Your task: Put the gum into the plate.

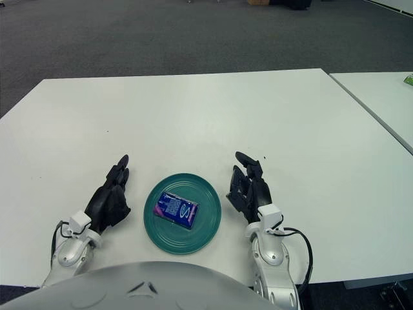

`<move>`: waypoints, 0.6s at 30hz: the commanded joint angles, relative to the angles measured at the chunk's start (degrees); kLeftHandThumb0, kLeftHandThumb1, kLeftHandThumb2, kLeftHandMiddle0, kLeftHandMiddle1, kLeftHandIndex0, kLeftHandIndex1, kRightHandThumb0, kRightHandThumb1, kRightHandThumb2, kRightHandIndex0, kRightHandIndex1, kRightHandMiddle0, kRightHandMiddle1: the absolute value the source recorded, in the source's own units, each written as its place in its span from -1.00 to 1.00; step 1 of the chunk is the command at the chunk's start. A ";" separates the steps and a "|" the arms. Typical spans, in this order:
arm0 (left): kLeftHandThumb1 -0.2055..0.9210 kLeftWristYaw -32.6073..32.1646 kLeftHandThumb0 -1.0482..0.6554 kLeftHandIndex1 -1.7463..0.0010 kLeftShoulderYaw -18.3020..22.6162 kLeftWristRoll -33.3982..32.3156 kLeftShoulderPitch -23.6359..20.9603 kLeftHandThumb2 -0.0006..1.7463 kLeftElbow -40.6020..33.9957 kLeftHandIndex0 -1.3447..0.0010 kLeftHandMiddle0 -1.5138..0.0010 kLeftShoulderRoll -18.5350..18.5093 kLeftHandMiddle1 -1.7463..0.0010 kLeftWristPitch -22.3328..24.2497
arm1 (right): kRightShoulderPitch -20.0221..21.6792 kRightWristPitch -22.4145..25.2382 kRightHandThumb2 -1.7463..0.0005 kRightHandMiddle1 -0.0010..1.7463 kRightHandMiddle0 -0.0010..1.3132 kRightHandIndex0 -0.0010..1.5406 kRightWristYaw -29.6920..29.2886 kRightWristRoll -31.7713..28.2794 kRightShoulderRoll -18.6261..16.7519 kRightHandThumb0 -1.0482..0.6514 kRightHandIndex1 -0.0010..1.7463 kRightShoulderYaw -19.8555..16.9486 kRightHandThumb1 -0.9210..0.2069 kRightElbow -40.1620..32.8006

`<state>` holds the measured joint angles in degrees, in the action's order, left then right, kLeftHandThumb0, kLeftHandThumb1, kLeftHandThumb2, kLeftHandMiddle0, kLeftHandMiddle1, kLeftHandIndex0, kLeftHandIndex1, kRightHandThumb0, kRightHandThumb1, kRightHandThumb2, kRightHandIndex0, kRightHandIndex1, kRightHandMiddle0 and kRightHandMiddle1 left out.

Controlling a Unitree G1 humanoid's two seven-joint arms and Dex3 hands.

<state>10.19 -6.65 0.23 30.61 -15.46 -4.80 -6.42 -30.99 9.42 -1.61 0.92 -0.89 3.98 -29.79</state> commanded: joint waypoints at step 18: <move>1.00 -4.33 -1.00 0.68 -1.90 -2.30 2.52 0.42 2.96 1.00 0.87 5.75 0.97 1.30 | -3.91 -0.63 -0.06 -0.19 -1.00 -0.49 3.32 -0.34 1.54 -0.63 -0.98 -0.87 -1.00 1.18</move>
<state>7.67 -7.88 -0.96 31.75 -14.72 -1.19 -7.47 -30.91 9.42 1.11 0.59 -0.77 3.14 -28.98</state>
